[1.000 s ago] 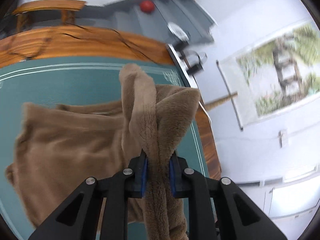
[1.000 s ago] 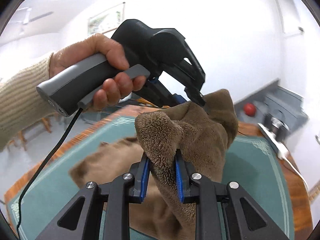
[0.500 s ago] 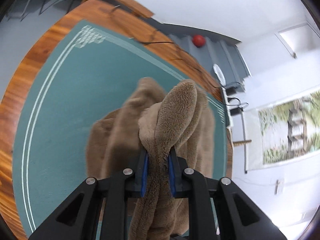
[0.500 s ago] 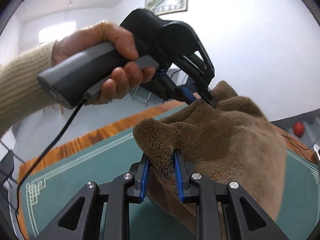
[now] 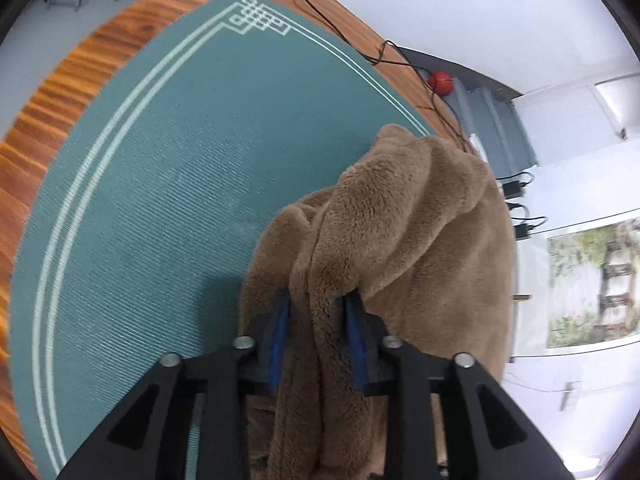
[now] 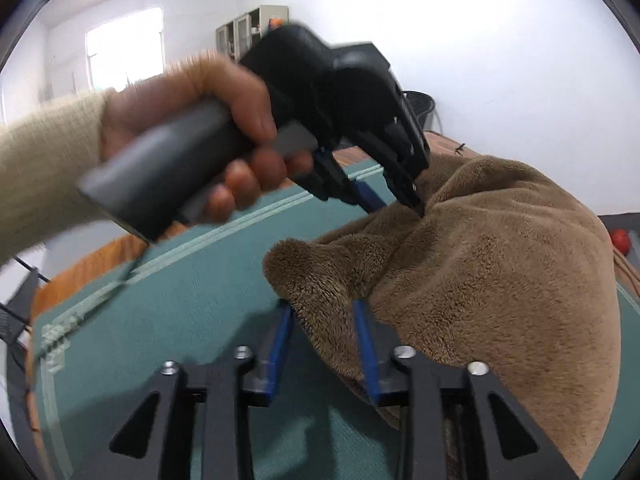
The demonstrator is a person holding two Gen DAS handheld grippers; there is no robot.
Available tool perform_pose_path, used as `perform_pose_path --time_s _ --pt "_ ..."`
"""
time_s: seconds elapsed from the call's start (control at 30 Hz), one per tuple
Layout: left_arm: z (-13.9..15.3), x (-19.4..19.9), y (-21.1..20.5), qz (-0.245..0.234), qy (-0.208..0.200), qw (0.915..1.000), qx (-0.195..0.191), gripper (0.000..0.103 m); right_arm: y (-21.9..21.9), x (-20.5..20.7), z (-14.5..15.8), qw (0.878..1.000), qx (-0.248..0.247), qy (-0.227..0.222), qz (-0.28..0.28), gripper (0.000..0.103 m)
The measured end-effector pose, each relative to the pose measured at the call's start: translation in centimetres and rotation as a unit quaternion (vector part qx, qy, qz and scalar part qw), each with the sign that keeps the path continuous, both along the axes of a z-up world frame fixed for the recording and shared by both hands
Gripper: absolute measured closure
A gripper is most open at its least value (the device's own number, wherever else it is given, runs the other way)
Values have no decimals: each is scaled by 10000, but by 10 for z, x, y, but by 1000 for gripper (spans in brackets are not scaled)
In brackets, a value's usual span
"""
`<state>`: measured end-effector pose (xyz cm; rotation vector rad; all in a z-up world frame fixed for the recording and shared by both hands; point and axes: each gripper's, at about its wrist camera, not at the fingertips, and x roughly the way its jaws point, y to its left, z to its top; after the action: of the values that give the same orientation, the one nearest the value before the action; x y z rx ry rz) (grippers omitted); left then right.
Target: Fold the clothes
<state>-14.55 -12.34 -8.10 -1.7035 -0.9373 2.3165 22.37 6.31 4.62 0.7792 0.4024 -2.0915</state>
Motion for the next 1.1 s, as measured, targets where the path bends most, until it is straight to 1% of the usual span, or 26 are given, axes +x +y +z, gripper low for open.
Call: perform_pose_path --time_s 0.03,0.07,0.1,0.17,0.23,0.27,0.33,0.37,0.4,0.47,0.53,0.6,0.67,0.7,0.77,0.83,0.93,1.03,1.1 --pt "3 0 1 -2 -6 9999 -147 50 5 1 6 9999 -114 -2 17 36" --pt "9 2 1 25 16 9995 -299 47 13 4 15 9996 -279 94 -20 25" --pt "15 4 1 63 50 9990 -451 44 22 7 25 9987 -442 222 -92 24" --pt "31 8 3 126 200 9973 -691 43 39 10 41 9966 -621 442 -300 24" --pt "53 13 9 167 444 9947 -914 39 58 8 52 9935 -670 653 -654 24" --pt "63 15 16 113 614 9928 -1026 38 66 3 56 9920 -666 705 -813 24" --pt "85 18 35 -58 993 9872 -1249 30 80 -9 58 9898 -642 724 -1051 24" --pt "92 17 45 -184 1153 9848 -1288 24 81 -19 59 9897 -601 679 -1111 24" --pt "99 16 56 -327 1301 9825 -1296 23 80 -28 57 9904 -563 591 -1115 24" --pt "102 3 75 -602 1387 9800 -1294 23 80 -40 50 9923 -500 413 -1054 24" --pt "94 -11 86 -696 1295 9799 -1345 23 74 -46 41 9932 -390 346 -1038 24" --pt "75 -31 89 -682 1010 9827 -1394 23 72 -53 28 9936 -269 192 -1080 24" --pt "58 -39 87 -638 783 9844 -1441 23 68 -62 9 9936 -62 -21 -1124 24" --pt "49 -42 86 -617 675 9850 -1464 23 63 -66 -3 9936 25 -58 -1128 24" --pt "33 -49 85 -575 459 9858 -1509 23 63 -66 -16 9936 212 -110 -1100 23" --pt "21 -49 88 -594 438 9850 -1561 23 59 -68 -28 9942 361 -87 -1012 21" --pt "12 -48 93 -633 470 9830 -1661 23 54 -70 -36 9945 395 -17 -974 18" --pt "8 -51 90 -627 439 9845 -1579 23 56 -70 -35 9949 352 -29 -947 17" --pt "12 -48 87 -622 438 9860 -1483 23 60 -73 -32 9958 291 -145 -860 17"
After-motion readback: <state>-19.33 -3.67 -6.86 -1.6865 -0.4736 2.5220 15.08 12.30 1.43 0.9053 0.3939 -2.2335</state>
